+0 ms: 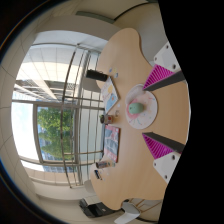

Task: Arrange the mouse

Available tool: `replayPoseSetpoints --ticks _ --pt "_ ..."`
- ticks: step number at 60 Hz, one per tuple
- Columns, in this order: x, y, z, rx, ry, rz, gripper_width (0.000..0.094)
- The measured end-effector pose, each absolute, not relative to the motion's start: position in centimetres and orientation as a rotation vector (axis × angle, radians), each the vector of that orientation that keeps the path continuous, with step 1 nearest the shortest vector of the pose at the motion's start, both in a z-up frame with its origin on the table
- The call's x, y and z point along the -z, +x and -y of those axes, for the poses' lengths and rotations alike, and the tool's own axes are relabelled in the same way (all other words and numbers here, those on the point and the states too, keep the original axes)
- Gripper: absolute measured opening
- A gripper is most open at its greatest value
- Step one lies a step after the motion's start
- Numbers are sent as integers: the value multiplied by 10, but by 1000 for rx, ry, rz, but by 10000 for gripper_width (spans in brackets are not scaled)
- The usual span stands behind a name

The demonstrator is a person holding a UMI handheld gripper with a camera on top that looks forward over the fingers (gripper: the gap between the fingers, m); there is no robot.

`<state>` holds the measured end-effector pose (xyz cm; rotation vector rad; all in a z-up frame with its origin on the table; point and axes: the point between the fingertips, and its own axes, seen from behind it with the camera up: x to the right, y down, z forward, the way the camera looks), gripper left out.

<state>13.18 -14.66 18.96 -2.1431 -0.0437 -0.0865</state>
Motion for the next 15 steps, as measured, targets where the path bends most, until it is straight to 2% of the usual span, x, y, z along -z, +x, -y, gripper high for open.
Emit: replayPoseSetpoints --ticks 15 --pt "-194 126 163 98 -2129 53 848"
